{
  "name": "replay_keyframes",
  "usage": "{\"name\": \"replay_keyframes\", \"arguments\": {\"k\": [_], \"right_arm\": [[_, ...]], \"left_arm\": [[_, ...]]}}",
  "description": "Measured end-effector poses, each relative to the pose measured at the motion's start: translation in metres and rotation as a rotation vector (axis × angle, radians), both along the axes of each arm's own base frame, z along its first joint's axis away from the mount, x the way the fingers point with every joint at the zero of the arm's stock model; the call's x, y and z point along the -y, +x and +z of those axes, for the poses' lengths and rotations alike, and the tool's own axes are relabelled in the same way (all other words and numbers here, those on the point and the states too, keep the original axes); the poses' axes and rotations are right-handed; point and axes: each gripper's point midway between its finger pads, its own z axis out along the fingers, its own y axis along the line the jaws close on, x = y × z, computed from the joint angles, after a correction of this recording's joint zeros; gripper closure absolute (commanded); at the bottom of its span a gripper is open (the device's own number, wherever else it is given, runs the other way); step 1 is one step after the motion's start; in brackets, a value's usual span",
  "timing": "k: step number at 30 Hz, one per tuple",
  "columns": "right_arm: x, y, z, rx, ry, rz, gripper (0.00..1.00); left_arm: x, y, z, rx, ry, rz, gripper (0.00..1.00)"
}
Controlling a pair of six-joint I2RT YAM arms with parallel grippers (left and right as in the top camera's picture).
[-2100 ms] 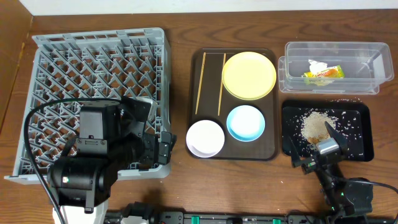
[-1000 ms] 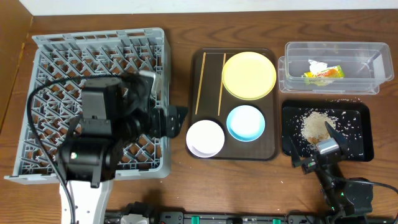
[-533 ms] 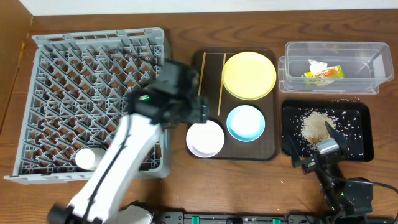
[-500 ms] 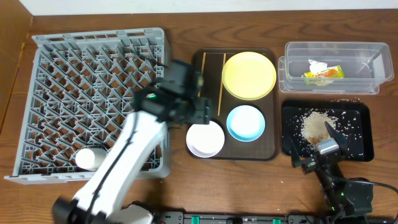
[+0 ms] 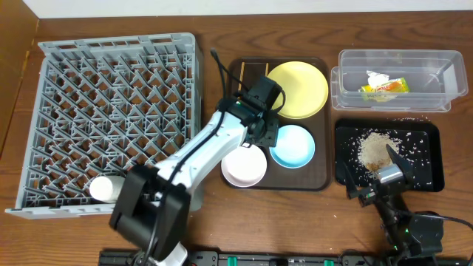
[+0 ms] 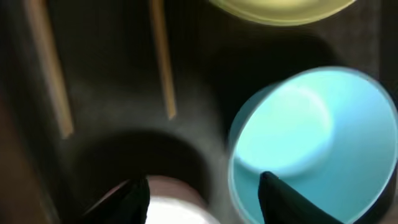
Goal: Sort waste into correct bins and load items into the dishwasher
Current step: 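Reach the left gripper to a wooden chopstick on the brown tray and grasp it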
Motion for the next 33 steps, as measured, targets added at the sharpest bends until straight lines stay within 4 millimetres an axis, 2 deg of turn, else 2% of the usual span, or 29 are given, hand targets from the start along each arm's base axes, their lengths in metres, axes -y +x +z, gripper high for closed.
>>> {"name": "replay_keyframes", "arguments": {"k": [2,8,9,11,14,17,18,20,23,26,28,33], "right_arm": [[0.000,0.000,0.000,0.000,0.000,0.000,0.01],[0.000,0.000,0.000,0.000,0.000,0.000,0.01],[0.000,0.000,0.000,0.000,0.000,0.000,0.01],[0.000,0.000,0.000,0.000,0.000,0.000,0.01],[0.000,0.000,0.000,0.000,0.000,0.000,0.01],[0.000,0.000,0.000,0.000,0.000,0.000,0.01],[0.000,0.000,0.000,0.000,0.000,0.000,0.01],[0.000,0.000,0.000,0.000,0.000,0.000,0.01],[0.000,0.000,0.000,0.000,0.000,0.000,0.01],[0.000,0.000,0.000,0.000,0.000,0.000,0.01],[0.000,0.000,0.000,0.000,0.000,0.000,0.01],[0.000,0.000,0.000,0.000,0.000,0.000,0.01]], "left_arm": [[0.011,0.005,-0.008,0.000,-0.037,-0.026,0.53],[0.027,0.005,-0.041,-0.061,-0.076,-0.083,0.63],[0.029,0.005,-0.044,-0.069,-0.087,-0.092,0.64],[0.035,0.002,-0.050,-0.092,-0.114,-0.116,0.72],[0.044,0.000,-0.048,-0.102,-0.161,-0.137,0.74],[0.056,0.000,-0.043,-0.097,-0.223,-0.171,0.63],[0.060,-0.001,-0.041,-0.099,-0.249,-0.187,0.55],[0.069,-0.005,-0.036,-0.107,-0.298,-0.229,0.33],[0.072,-0.010,-0.034,-0.129,-0.327,-0.253,0.29],[0.061,-0.008,-0.036,-0.148,-0.314,-0.216,0.30],[0.046,0.000,-0.038,-0.160,-0.300,-0.160,0.30],[-0.005,0.037,-0.022,-0.075,-0.256,0.007,0.40]]}}
